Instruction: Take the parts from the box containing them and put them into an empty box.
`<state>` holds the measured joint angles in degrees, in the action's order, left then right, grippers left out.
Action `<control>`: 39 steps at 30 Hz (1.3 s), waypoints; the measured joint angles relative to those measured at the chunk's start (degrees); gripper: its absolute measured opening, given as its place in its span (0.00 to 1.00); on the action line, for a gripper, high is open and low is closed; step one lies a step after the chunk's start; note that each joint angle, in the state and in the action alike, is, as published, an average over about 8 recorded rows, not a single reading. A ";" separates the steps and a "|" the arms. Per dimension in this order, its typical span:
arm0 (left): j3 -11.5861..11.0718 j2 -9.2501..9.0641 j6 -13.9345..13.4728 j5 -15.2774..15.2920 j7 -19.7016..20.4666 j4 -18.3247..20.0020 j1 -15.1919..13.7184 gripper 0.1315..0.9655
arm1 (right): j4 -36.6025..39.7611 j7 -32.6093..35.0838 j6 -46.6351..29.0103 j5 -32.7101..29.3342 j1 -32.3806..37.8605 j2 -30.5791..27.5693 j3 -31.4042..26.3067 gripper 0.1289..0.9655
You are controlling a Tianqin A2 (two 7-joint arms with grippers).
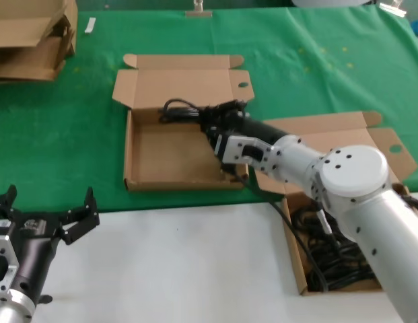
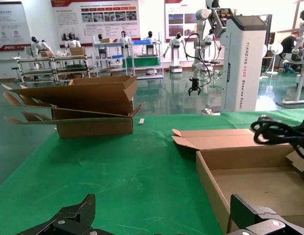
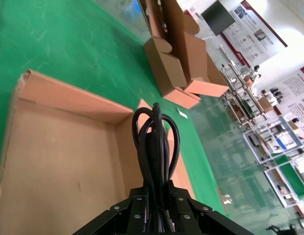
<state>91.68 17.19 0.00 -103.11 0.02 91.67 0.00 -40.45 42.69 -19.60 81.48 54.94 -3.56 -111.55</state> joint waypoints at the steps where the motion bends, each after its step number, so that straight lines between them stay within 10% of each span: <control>1: 0.00 0.00 0.00 0.00 0.00 0.00 0.00 1.00 | 1.22 1.64 -0.13 1.00 0.36 0.49 0.42 0.10; 23: 0.00 0.00 0.00 0.00 0.00 0.00 0.00 1.00 | -5.77 2.23 -3.37 6.11 -3.63 -3.77 1.24 0.26; 39: 0.00 0.00 0.00 0.00 0.00 0.00 0.00 1.00 | -17.21 -5.95 -0.86 8.18 -11.70 -9.14 4.60 0.67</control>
<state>91.68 17.19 0.00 -103.11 0.02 91.67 0.00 -57.66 36.73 -20.46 89.66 43.25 -12.70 -106.95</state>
